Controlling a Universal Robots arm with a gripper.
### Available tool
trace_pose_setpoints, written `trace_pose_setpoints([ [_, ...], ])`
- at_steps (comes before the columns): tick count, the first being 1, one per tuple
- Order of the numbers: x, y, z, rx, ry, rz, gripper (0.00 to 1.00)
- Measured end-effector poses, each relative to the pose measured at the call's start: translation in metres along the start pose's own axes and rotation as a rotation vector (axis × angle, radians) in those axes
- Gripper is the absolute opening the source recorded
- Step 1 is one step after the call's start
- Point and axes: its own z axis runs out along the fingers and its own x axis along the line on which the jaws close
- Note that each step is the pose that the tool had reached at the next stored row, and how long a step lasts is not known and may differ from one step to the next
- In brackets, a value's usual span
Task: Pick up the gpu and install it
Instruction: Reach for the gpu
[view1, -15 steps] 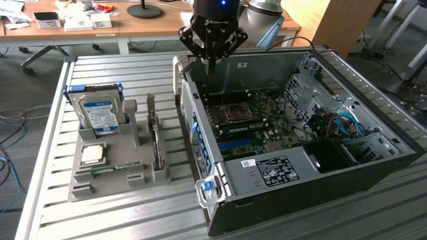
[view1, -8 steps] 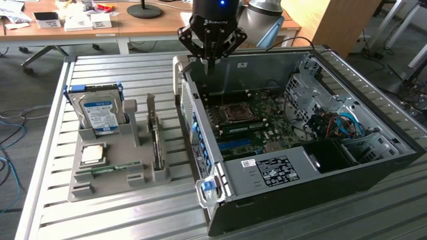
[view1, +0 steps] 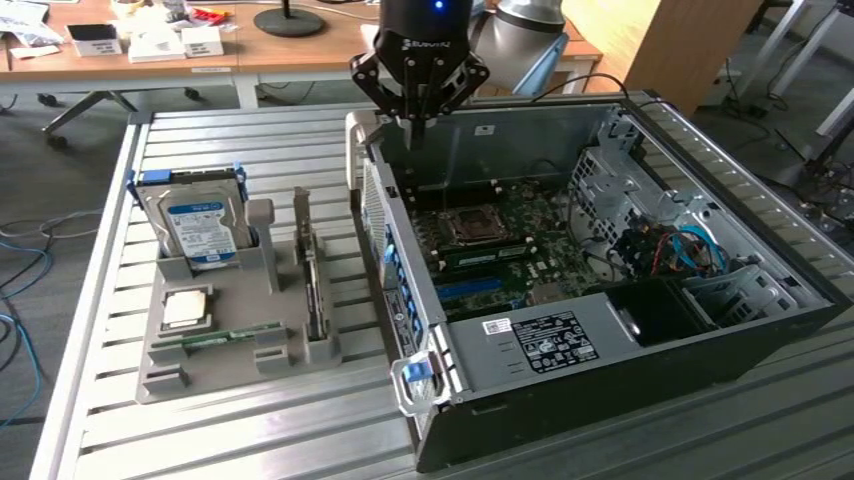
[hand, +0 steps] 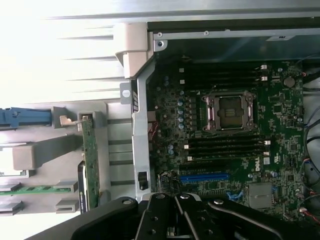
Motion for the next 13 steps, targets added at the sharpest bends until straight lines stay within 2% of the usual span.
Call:
trace_pose_setpoints([
  [13, 0.016, -0.0012, -0.0004, 0.0, 0.0001, 0.0, 0.11],
])
